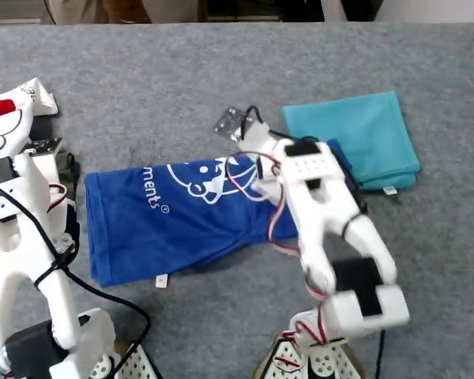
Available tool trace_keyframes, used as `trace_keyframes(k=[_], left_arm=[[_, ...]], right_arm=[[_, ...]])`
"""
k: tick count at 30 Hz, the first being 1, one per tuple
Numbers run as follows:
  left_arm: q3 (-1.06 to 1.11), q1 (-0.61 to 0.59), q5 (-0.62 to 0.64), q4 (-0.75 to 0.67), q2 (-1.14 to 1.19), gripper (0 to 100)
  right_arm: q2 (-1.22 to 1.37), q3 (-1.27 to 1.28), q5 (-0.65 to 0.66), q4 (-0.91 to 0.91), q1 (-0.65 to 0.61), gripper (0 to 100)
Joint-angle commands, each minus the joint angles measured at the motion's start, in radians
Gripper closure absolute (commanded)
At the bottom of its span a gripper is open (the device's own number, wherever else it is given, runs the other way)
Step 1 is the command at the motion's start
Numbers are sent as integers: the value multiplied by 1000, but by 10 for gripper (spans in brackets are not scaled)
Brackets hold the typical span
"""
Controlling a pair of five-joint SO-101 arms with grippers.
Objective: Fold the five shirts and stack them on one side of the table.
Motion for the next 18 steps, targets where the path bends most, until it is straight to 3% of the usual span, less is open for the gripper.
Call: trace_keyframes(k=[1, 5, 11, 18], left_arm=[[-5, -9, 0, -3, -30, 982], [-5, -11, 0, -2, -30, 982], [-14, -11, 2, -2, -30, 982], [-14, -14, 29, -8, -19, 933]], right_arm=[[87, -180, -34, 80, -12, 996], [67, -386, -29, 396, -19, 996], [-74, -651, -29, 631, 19, 996], [-124, -535, 64, 741, 15, 996]])
